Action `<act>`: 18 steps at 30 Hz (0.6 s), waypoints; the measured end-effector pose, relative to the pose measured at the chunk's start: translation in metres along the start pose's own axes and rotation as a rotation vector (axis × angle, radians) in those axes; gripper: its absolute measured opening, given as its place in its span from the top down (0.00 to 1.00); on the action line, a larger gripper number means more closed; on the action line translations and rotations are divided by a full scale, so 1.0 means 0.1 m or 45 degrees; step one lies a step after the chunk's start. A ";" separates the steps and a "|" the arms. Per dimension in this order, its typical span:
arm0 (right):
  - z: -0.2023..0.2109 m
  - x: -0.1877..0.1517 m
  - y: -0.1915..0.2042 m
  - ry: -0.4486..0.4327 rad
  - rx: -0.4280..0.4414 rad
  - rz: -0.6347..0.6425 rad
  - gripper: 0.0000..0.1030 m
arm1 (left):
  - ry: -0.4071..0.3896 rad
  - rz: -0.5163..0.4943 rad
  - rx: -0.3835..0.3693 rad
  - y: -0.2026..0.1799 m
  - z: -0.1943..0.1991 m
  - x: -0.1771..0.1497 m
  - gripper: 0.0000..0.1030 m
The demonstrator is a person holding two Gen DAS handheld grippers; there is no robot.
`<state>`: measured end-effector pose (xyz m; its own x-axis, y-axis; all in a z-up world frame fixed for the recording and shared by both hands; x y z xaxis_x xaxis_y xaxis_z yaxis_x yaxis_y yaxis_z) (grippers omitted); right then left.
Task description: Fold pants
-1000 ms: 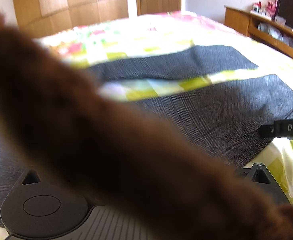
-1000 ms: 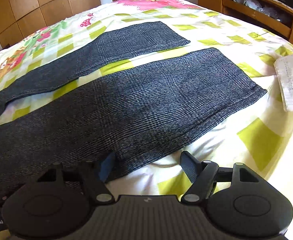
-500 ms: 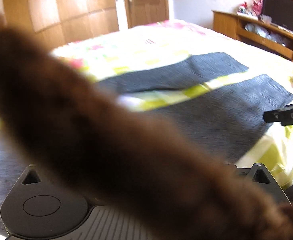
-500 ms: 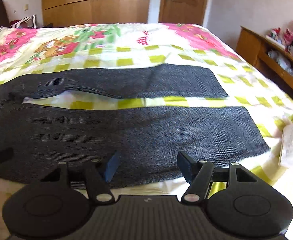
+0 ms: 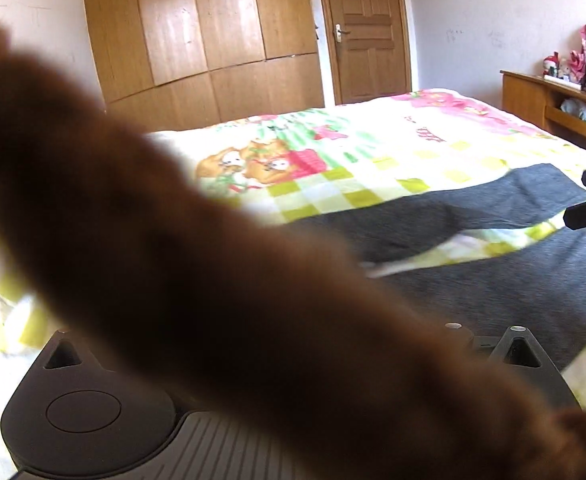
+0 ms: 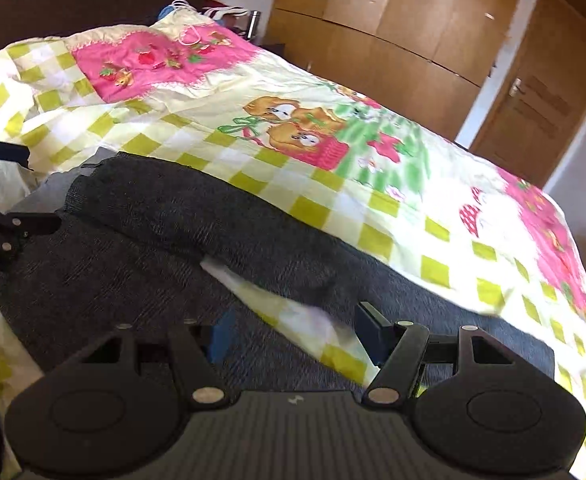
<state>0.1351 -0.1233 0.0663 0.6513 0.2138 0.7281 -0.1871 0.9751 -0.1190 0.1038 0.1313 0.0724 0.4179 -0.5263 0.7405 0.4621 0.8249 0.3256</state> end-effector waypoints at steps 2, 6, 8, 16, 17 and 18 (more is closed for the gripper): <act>-0.37 0.25 -0.02 -0.016 0.071 0.072 0.26 | 0.028 -0.030 0.024 0.17 -0.23 0.06 0.00; -1.25 0.73 -0.04 -0.041 0.208 0.214 0.26 | 0.092 -0.025 0.026 0.61 -0.76 0.23 0.02; -1.64 0.88 -0.05 0.006 0.279 0.220 0.26 | 0.118 -0.024 0.020 0.84 -1.05 0.31 0.12; -2.36 1.13 0.08 0.289 0.433 0.315 0.28 | 0.315 -0.056 -0.170 1.37 -2.04 0.31 0.15; -2.40 1.15 0.10 0.307 0.429 0.335 0.28 | 0.350 -0.064 -0.218 1.38 -2.12 0.30 0.15; -2.44 1.18 0.12 0.334 0.437 0.350 0.28 | 0.365 -0.068 -0.266 1.39 -2.17 0.29 0.15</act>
<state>0.3888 -0.0723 -0.0139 0.6984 0.5102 0.5019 -0.5795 0.8147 -0.0218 0.3503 0.1858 0.0114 0.5777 -0.6287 0.5206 0.6267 0.7503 0.2106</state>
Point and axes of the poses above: each gripper's, at about its wrist camera, not at the fingertips, and z roughly against the way its jaws point, y to its left, x to its top, the point moved 1 cm from there along -z, roughly the way its jaws point, and after that the axes turned 13 degrees about -z, right-handed, at the moved point
